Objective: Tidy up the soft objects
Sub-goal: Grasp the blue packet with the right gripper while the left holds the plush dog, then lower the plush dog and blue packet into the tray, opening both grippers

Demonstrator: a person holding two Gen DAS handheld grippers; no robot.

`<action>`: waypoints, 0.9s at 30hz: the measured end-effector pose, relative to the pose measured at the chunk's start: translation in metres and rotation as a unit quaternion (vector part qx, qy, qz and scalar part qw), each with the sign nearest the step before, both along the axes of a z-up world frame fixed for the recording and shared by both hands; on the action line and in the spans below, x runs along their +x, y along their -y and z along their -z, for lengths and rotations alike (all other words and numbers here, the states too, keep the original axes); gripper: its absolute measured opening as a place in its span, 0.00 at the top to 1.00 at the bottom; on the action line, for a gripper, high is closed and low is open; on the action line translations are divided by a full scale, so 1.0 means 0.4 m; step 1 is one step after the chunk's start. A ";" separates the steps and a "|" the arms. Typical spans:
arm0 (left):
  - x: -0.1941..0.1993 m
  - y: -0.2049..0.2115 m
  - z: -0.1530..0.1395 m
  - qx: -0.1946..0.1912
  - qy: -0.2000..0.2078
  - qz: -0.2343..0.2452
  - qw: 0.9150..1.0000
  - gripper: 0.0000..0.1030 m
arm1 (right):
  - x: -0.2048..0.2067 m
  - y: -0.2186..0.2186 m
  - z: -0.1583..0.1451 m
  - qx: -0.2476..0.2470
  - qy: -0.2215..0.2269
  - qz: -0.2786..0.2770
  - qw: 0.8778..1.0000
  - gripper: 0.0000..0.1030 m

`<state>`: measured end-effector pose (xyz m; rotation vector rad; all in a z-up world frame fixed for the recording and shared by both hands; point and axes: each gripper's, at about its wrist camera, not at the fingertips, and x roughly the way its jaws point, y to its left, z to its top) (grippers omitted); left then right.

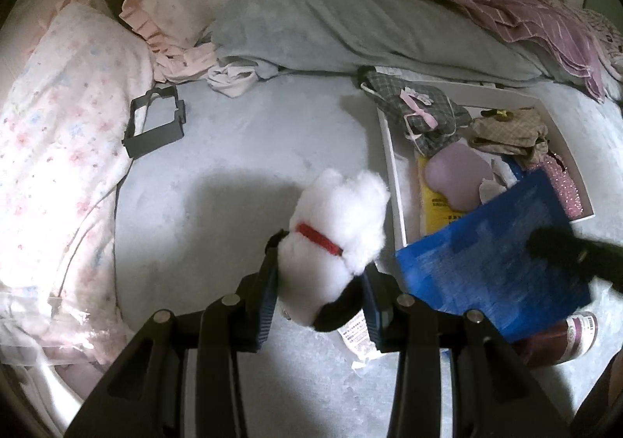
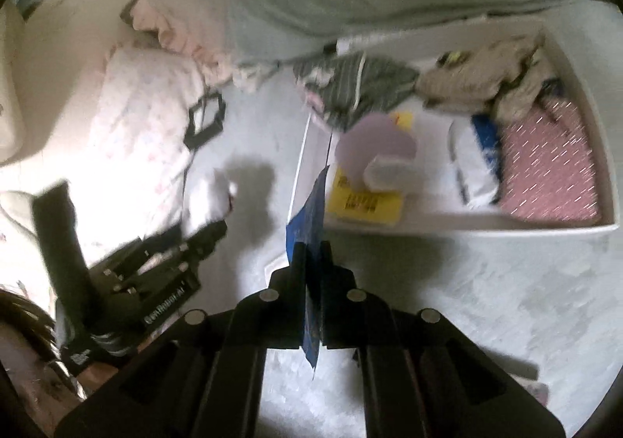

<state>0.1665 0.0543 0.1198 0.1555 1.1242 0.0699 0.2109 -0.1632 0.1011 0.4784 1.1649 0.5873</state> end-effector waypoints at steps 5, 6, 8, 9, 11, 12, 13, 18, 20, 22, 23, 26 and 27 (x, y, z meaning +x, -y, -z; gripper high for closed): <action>-0.002 0.018 -0.020 -0.011 0.022 0.007 1.000 0.63 | 0.014 0.083 -0.038 -0.003 0.056 0.061 0.997 0.94; 0.002 0.026 -0.023 -0.013 0.029 0.010 0.999 0.63 | 0.016 0.099 -0.045 -0.008 0.067 0.074 0.995 0.94; 0.019 0.047 -0.022 -0.027 0.041 0.019 0.999 0.63 | 0.024 0.134 -0.056 -0.017 0.091 0.099 0.991 0.94; 0.032 0.060 -0.019 -0.039 0.049 0.026 0.998 0.63 | 0.028 0.147 -0.060 -0.021 0.103 0.109 0.989 0.94; 0.054 0.081 -0.010 -0.056 0.062 0.034 0.996 0.63 | 0.044 0.166 -0.064 -0.037 0.128 0.123 0.983 0.94; 0.063 0.095 -0.004 -0.066 0.072 0.043 0.994 0.63 | 0.049 0.167 -0.065 -0.046 0.136 0.126 0.982 0.94; 0.075 0.112 0.004 -0.079 0.085 0.058 0.992 0.63 | 0.057 0.170 -0.060 -0.064 0.144 0.129 0.979 0.94; 0.126 0.167 0.068 -0.085 0.092 0.076 0.989 0.63 | 0.101 0.161 0.001 -0.161 0.133 0.122 0.970 0.93; 0.143 0.175 0.095 -0.077 0.092 0.074 0.990 0.63 | 0.107 0.152 0.018 -0.194 0.141 0.109 0.965 0.93; 0.150 0.175 0.114 -0.069 0.090 0.065 0.991 0.63 | 0.105 0.138 0.028 -0.224 0.155 0.098 0.957 0.92; 0.153 0.176 0.123 -0.066 0.088 0.061 0.992 0.63 | 0.103 0.133 0.030 -0.236 0.159 0.094 0.954 0.92; 0.157 0.176 0.138 -0.063 0.093 0.060 0.992 0.61 | 0.101 0.124 0.046 -0.265 0.160 0.084 0.947 0.91; 0.157 0.174 0.142 -0.064 0.092 0.057 0.992 0.59 | 0.100 0.122 0.050 -0.270 0.158 0.081 0.946 0.90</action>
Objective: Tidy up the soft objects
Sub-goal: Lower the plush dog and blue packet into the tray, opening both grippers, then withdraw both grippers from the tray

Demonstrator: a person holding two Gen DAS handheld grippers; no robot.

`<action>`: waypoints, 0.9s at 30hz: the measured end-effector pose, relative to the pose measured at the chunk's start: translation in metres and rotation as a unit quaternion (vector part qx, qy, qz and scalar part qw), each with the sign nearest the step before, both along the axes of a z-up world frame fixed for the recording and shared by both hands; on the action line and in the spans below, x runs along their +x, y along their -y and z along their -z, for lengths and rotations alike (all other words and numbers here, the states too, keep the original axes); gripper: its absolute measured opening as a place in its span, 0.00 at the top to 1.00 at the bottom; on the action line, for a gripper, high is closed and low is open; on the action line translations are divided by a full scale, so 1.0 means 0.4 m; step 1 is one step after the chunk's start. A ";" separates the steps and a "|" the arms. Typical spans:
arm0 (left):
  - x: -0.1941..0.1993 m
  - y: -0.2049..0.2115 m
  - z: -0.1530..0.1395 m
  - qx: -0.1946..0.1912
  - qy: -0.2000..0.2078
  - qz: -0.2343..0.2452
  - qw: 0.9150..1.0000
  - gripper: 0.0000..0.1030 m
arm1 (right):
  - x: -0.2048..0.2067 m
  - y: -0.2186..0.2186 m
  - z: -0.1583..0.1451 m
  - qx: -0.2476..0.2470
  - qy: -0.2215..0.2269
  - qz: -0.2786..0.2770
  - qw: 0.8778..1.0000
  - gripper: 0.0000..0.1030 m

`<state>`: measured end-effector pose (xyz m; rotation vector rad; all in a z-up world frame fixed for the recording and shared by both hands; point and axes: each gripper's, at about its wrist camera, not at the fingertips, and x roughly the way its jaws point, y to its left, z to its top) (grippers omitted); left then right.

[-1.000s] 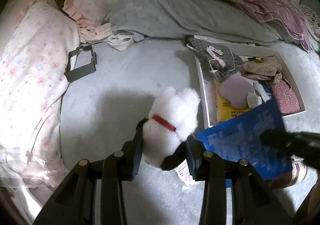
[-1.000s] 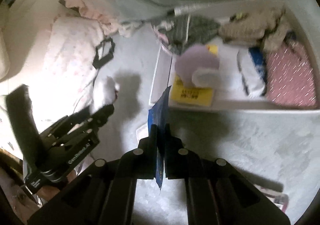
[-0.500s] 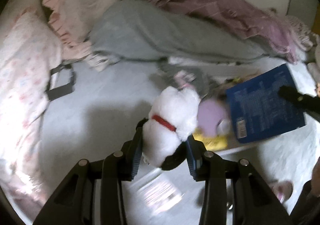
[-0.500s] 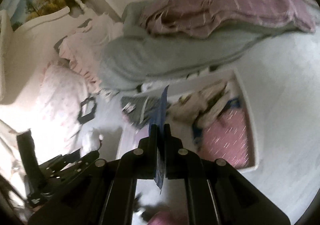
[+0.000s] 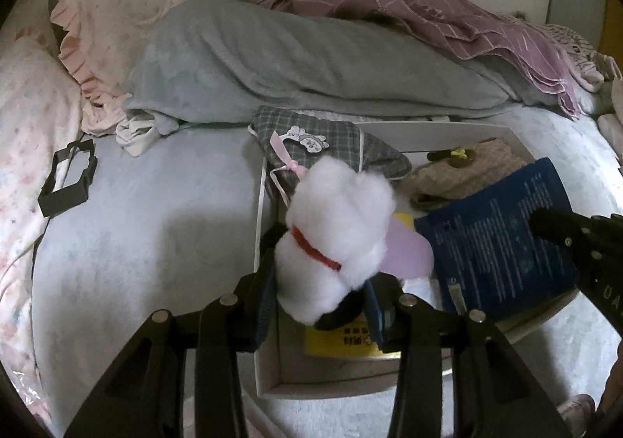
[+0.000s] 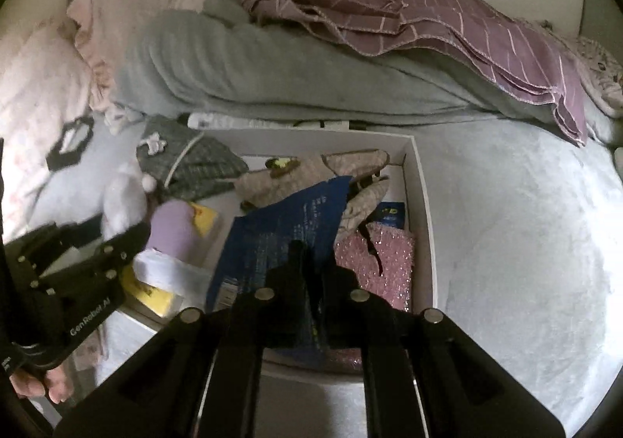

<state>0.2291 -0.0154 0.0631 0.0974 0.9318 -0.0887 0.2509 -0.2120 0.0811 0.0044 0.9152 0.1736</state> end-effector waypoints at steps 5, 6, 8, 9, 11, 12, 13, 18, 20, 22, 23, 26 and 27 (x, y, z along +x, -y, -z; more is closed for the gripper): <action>0.003 -0.022 0.006 -0.030 -0.017 -0.010 0.999 0.54 | -0.001 0.003 0.003 -0.020 -0.016 0.003 1.000 0.88; 0.001 -0.022 0.004 -0.032 -0.019 -0.007 0.999 0.49 | -0.002 0.008 0.001 -0.022 -0.019 0.005 1.000 0.87; -0.004 -0.014 -0.001 -0.036 -0.022 0.011 0.999 0.38 | -0.003 0.013 -0.004 -0.024 -0.021 0.009 0.999 0.80; -0.008 -0.008 -0.005 -0.036 -0.024 0.021 0.999 0.34 | -0.003 0.018 -0.007 -0.025 -0.023 0.011 0.999 0.78; -0.022 0.010 -0.017 -0.023 -0.015 0.039 0.999 0.22 | -0.005 0.029 -0.017 -0.023 -0.020 0.020 0.999 0.78; -0.032 0.019 -0.028 -0.010 -0.003 0.045 0.999 0.22 | -0.007 0.032 -0.024 -0.021 -0.018 0.020 0.999 0.78; -0.037 0.026 -0.037 -0.001 0.006 0.048 0.999 0.22 | -0.011 0.036 -0.032 -0.018 -0.014 0.020 1.000 0.78; -0.057 0.034 -0.070 0.022 0.027 0.054 0.998 0.21 | -0.031 0.045 -0.072 -0.010 0.007 0.023 1.000 0.77; -0.056 0.027 -0.081 0.019 0.027 0.052 0.998 0.21 | -0.041 0.046 -0.090 0.002 0.014 0.020 1.000 0.75; -0.062 0.013 -0.099 0.009 0.031 0.045 0.998 0.21 | -0.053 0.045 -0.110 0.025 0.022 0.015 0.999 0.67; -0.063 0.006 -0.107 0.002 0.032 0.043 0.999 0.21 | -0.058 0.043 -0.117 0.037 0.026 0.012 0.999 0.61; -0.072 -0.025 -0.136 -0.020 0.029 0.040 0.999 0.22 | -0.073 0.024 -0.140 0.089 0.029 -0.016 0.995 0.58; -0.078 -0.044 -0.151 -0.023 0.029 0.036 0.999 0.22 | -0.078 0.013 -0.144 0.104 0.026 -0.029 0.994 0.58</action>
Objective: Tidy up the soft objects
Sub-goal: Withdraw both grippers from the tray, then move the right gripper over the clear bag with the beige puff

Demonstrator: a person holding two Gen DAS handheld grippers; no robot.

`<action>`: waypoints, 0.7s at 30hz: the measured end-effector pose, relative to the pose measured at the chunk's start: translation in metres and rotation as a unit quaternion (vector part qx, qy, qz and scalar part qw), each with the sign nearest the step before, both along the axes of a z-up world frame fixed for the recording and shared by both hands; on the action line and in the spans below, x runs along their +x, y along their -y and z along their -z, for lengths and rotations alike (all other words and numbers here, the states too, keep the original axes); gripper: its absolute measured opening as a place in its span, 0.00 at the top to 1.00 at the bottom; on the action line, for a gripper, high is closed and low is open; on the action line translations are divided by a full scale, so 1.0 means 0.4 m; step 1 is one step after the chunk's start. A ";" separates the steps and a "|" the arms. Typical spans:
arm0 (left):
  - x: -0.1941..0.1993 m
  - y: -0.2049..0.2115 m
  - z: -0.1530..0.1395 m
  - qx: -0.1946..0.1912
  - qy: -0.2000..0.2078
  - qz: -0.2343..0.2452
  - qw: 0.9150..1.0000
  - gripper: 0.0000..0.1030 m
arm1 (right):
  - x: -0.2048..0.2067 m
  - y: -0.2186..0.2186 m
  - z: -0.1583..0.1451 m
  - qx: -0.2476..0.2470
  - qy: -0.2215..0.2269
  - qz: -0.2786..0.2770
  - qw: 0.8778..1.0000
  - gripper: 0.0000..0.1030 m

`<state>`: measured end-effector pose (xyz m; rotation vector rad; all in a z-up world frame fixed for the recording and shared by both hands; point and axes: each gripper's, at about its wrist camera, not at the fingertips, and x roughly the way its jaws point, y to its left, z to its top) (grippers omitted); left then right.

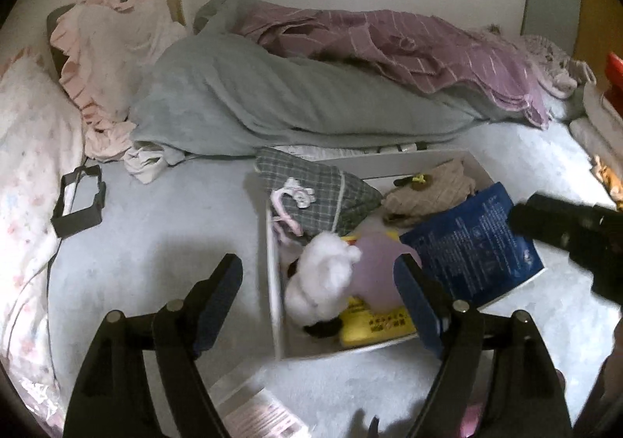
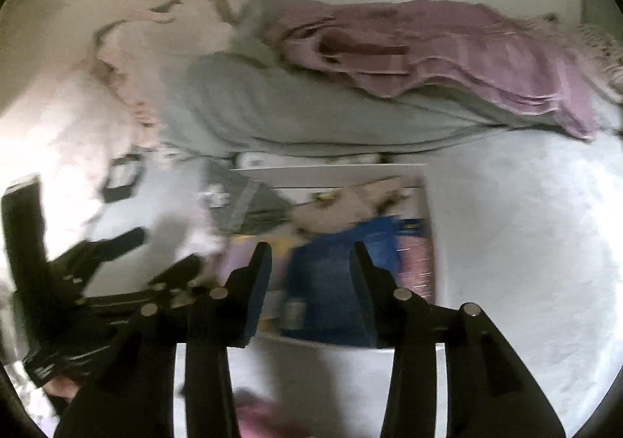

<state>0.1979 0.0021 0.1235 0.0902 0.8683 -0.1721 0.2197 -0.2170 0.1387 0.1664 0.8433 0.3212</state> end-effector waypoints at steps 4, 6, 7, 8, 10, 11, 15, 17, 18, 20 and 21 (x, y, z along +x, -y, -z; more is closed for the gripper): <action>-0.040 -0.071 -0.047 0.021 0.025 -0.064 0.997 0.22 | -0.022 -0.066 -0.009 0.056 -0.021 -0.071 0.996 0.57; -0.060 -0.103 -0.066 0.046 0.035 -0.091 0.994 0.22 | -0.037 -0.104 -0.009 0.074 -0.034 -0.115 0.990 0.57; -0.067 -0.117 -0.071 0.057 0.034 -0.101 0.993 0.22 | -0.044 -0.126 -0.007 0.081 -0.041 -0.137 0.986 0.57; -0.070 -0.134 -0.072 0.067 0.024 -0.110 0.991 0.22 | -0.050 -0.143 -0.007 0.084 -0.045 -0.150 0.984 0.57; -0.073 -0.174 -0.067 0.073 0.000 -0.132 0.989 0.22 | -0.062 -0.184 0.003 0.087 -0.051 -0.170 0.980 0.57; -0.076 -0.196 -0.063 0.076 -0.007 -0.140 0.987 0.22 | -0.066 -0.205 0.012 0.083 -0.056 -0.177 0.979 0.56; -0.063 -0.290 -0.024 0.076 -0.046 -0.195 0.977 0.22 | -0.092 -0.323 0.076 0.028 -0.069 -0.202 0.976 0.52; -0.050 -0.327 0.004 0.075 -0.077 -0.219 0.970 0.22 | -0.108 -0.383 0.115 0.011 -0.071 -0.221 0.973 0.48; -0.048 -0.334 0.011 0.078 -0.083 -0.224 0.968 0.22 | -0.114 -0.408 0.134 0.007 -0.072 -0.231 0.970 0.45; -0.050 -0.342 0.019 0.087 -0.084 -0.231 0.965 0.22 | -0.124 -0.460 0.181 -0.009 -0.077 -0.251 0.965 0.41; -0.051 -0.344 0.016 0.088 -0.081 -0.233 0.965 0.22 | -0.131 -0.483 0.205 -0.026 -0.083 -0.254 0.963 0.39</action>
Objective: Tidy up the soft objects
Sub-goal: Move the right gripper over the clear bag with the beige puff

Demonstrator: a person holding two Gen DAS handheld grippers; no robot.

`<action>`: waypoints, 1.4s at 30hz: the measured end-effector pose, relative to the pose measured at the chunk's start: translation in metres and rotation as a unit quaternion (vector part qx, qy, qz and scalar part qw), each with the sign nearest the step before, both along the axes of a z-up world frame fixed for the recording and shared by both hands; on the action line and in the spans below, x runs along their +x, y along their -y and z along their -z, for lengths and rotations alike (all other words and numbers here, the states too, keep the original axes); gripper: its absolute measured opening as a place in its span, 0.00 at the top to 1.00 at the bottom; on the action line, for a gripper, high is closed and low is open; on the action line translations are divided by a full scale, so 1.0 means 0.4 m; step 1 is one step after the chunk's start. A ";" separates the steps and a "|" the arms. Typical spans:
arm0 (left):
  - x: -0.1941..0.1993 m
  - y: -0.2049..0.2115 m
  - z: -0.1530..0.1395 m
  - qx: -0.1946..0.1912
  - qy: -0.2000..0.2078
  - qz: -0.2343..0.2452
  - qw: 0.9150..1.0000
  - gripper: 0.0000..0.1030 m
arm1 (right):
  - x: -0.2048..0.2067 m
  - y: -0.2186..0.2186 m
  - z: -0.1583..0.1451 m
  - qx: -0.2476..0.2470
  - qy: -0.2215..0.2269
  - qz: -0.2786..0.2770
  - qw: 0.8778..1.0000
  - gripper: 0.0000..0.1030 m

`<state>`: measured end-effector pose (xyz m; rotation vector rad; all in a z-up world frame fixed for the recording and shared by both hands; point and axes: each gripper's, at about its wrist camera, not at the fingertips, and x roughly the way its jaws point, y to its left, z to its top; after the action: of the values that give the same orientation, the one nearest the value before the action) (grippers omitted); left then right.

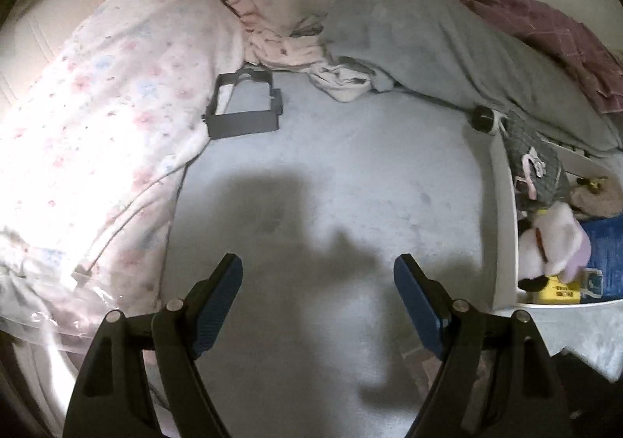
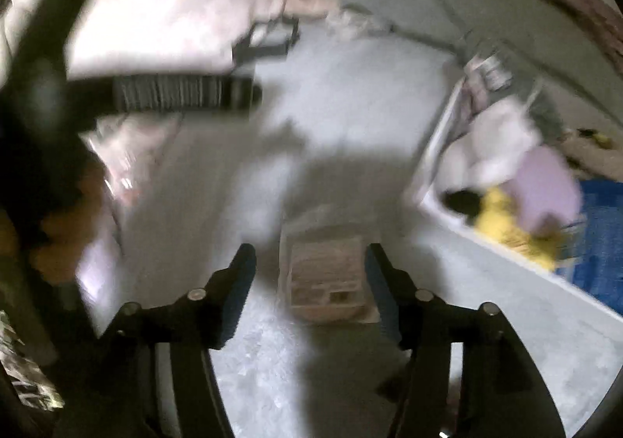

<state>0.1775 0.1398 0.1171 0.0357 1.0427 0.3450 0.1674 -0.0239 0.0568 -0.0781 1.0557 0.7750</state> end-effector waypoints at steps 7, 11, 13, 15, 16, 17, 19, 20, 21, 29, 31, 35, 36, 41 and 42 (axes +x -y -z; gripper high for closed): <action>-0.009 0.018 -0.015 -0.011 0.014 0.025 1.000 0.21 | -0.073 -0.103 0.093 -0.101 0.112 -0.042 0.988 0.19; -0.003 0.002 -0.010 -0.020 0.011 0.014 1.000 0.21 | -0.071 -0.100 0.090 -0.106 0.107 -0.031 0.988 0.18; -0.003 -0.004 -0.007 -0.024 0.010 0.005 1.000 0.22 | -0.045 -0.070 0.074 -0.100 0.097 -0.003 0.990 0.18; -0.001 -0.004 -0.007 -0.029 0.013 0.004 0.999 0.21 | -0.026 -0.048 0.065 -0.086 0.099 0.015 0.991 0.18; 0.001 -0.001 -0.007 -0.030 0.013 0.006 0.999 0.22 | -0.019 -0.041 0.067 -0.080 0.095 0.014 0.992 0.18; 0.003 0.003 -0.006 -0.029 0.013 0.007 0.999 0.21 | -0.014 -0.041 0.074 -0.080 0.086 0.012 0.993 0.18; 0.004 0.011 -0.004 -0.022 0.010 0.011 1.000 0.21 | -0.013 -0.055 0.092 -0.092 0.081 0.010 0.992 0.17; 0.006 0.014 -0.002 -0.019 0.009 0.012 1.000 0.21 | -0.018 -0.059 0.094 -0.095 0.090 0.008 0.991 0.16; 0.009 0.017 0.001 -0.016 0.007 0.013 1.000 0.22 | -0.020 -0.062 0.094 -0.101 0.095 0.005 0.990 0.16; 0.024 0.017 0.025 -0.037 -0.010 0.018 0.999 0.22 | 0.031 -0.018 0.081 -0.058 0.047 0.023 0.997 0.40; 0.028 0.020 0.031 -0.036 -0.014 0.017 0.999 0.22 | 0.043 -0.015 0.080 -0.058 0.043 0.023 0.997 0.46; 0.033 0.032 0.036 -0.032 -0.018 0.024 0.999 0.22 | 0.056 -0.002 0.071 -0.043 0.025 0.023 0.999 0.49; 0.033 0.037 0.035 -0.031 -0.018 0.026 0.999 0.22 | 0.059 0.002 0.069 -0.040 0.019 0.023 0.999 0.49; 0.033 0.057 0.033 -0.026 -0.020 0.041 0.999 0.22 | 0.046 0.032 0.036 -0.024 0.004 0.025 0.999 0.49; 0.032 0.063 0.030 -0.024 -0.020 0.044 0.999 0.22 | 0.046 0.038 0.028 -0.020 0.002 0.025 0.999 0.49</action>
<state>0.1904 0.1147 0.1049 0.0449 1.0853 0.2405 0.1857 -0.0389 0.0457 -0.0859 1.0662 0.7090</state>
